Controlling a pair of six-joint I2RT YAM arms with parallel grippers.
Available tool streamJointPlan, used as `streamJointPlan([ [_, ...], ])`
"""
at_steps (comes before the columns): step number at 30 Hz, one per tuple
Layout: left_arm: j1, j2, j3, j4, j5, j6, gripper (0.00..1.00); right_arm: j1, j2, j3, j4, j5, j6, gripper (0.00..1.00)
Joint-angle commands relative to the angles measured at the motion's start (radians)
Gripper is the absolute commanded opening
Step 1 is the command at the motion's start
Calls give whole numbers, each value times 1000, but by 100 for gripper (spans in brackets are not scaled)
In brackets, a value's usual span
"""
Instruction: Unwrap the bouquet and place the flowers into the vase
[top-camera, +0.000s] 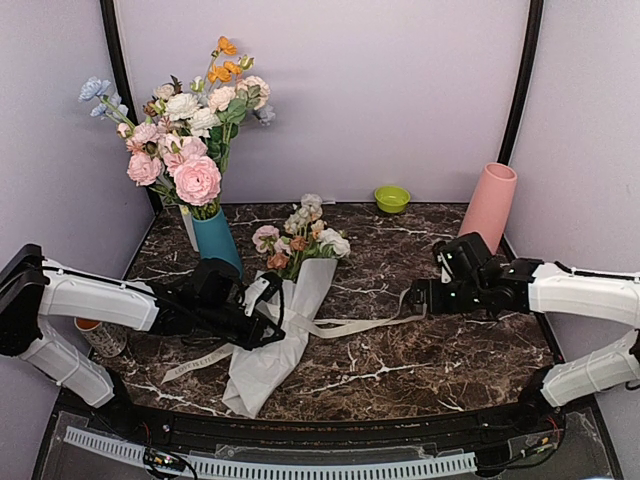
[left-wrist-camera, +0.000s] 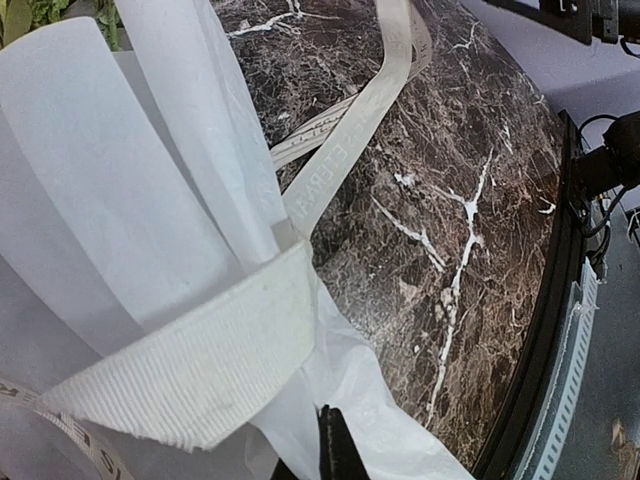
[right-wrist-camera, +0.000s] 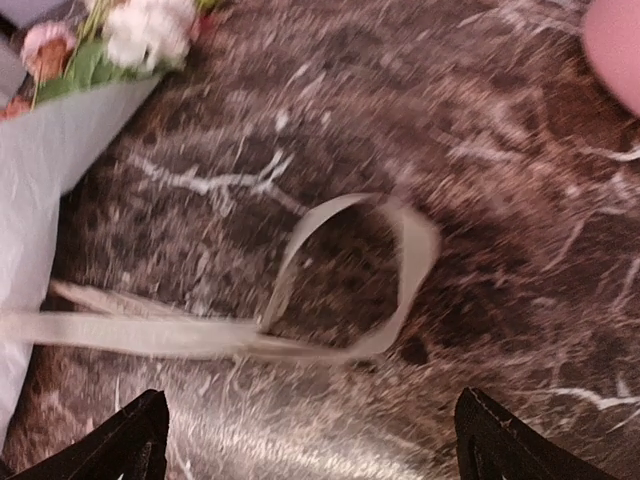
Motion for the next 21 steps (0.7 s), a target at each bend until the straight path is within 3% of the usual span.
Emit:
streamJointPlan([
  [1, 0, 6, 34, 1, -3, 7, 0, 6, 128, 70, -176, -359, -71, 99],
  [4, -1, 12, 37, 7, 1, 2, 0, 28, 238, 124, -315, -406, -99, 99],
  [8, 0, 20, 44, 9, 5, 4, 0, 98, 313, 225, -387, -339, -194, 99],
  [13, 0, 36, 58, 13, 13, 11, 0, 197, 280, 196, -104, -251, -361, 99],
  [17, 0, 45, 76, 2, 12, 17, 0, 231, 292, 131, 207, -325, -483, 98],
  [21, 0, 44, 78, 0, 19, 17, 0, 271, 367, 133, 370, -358, -604, 94],
])
